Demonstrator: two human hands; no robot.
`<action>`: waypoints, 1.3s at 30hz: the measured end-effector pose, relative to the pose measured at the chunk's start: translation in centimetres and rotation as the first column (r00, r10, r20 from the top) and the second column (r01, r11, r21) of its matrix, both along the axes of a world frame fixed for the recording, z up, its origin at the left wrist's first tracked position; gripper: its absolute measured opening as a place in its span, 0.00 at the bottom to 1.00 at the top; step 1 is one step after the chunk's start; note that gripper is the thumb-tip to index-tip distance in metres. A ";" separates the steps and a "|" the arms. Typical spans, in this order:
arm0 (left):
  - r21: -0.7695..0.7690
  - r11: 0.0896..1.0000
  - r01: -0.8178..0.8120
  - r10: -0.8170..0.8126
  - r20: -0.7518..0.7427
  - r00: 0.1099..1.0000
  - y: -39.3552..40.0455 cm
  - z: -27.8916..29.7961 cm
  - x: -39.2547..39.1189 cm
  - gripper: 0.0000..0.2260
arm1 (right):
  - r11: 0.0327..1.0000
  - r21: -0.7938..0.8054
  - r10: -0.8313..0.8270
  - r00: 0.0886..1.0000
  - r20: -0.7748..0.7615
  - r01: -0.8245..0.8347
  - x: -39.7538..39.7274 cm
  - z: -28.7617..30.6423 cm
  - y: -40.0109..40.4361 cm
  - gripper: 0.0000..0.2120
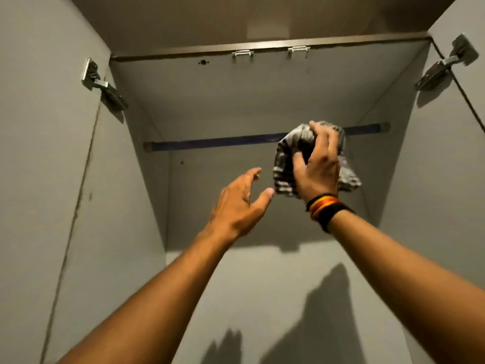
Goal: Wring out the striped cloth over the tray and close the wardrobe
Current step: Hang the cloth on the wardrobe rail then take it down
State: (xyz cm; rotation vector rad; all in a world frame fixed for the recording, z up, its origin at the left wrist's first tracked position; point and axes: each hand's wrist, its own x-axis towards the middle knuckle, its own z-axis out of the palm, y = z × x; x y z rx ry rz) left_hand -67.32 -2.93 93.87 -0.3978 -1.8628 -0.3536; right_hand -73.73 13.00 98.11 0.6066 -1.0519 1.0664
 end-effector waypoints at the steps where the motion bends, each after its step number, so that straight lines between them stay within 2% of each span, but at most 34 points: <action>1: -0.038 0.995 -0.094 0.093 -0.025 0.995 -0.4 1.3 -0.6 0.29 | 0.999 0.005 -0.052 0.998 -0.032 0.052 -0.9 1.8 1.2 0.28; 6: -0.133 0.860 -0.492 0.485 -0.086 0.871 -3.0 8.5 -4.7 0.35 | 0.960 0.002 -0.281 0.958 -0.065 0.281 -7.2 10.1 7.2 0.25; 9: -0.137 0.753 -0.643 0.633 -0.116 0.766 -4.8 11.4 -6.0 0.36 | 0.926 0.037 -0.377 0.916 0.137 0.375 -11.8 13.0 10.9 0.21; 11: -0.133 0.715 -0.686 0.679 -0.102 0.727 -6.0 12.9 -7.1 0.37 | 0.883 0.151 -0.470 0.831 0.297 0.445 -15.3 13.3 12.6 0.18; 12: -0.142 0.699 -0.701 0.698 -0.076 0.712 -6.5 13.4 -7.4 0.37 | 0.850 0.195 -0.527 0.796 0.298 0.490 -16.9 13.1 12.9 0.18; 14: -0.152 0.665 -0.731 0.734 -0.048 0.678 -7.3 13.7 -8.0 0.39 | 0.814 0.162 -0.581 0.786 0.212 0.558 -19.5 12.7 12.8 0.20; 17: -0.114 0.654 -0.747 0.739 -0.114 0.664 -7.9 13.4 -9.4 0.38 | 0.819 0.058 -0.569 0.794 0.216 0.571 -20.5 12.8 10.8 0.22; 21: -0.037 0.679 -0.733 0.717 -0.183 0.673 -7.7 13.0 -10.4 0.37 | 0.792 0.132 -0.611 0.771 0.179 0.597 -18.8 13.0 5.0 0.24; 29: -0.067 0.694 -0.716 0.698 -0.179 0.693 -7.9 13.9 -10.0 0.35 | 0.811 0.332 -0.504 0.863 -0.020 0.482 -12.6 12.8 -13.3 0.26; 32: -0.081 0.738 -0.670 0.661 -0.109 0.742 -8.1 14.1 -9.1 0.33 | 0.810 0.393 -0.468 0.884 -0.016 0.436 -11.6 12.8 -14.2 0.28; 33: -0.061 0.784 -0.618 0.607 -0.136 0.783 -8.0 13.8 -9.0 0.32 | 0.809 0.411 -0.452 0.892 -0.021 0.420 -11.6 12.8 -13.9 0.28; 35: -0.047 0.864 -0.502 0.464 -0.315 0.828 -7.5 12.9 -8.8 0.29 | 0.799 0.483 -0.396 0.918 -0.023 0.357 -11.0 12.6 -12.6 0.30; 37: -0.082 0.905 -0.418 0.356 -0.394 0.847 -6.2 12.1 -9.3 0.28 | 0.819 0.547 -0.254 0.964 0.072 0.175 -9.9 12.1 -11.0 0.25; 39: -0.086 0.922 -0.377 0.341 -0.276 0.898 -4.5 12.0 -10.0 0.25 | 0.854 0.520 -0.095 0.983 0.158 -0.001 -9.1 11.7 -9.2 0.19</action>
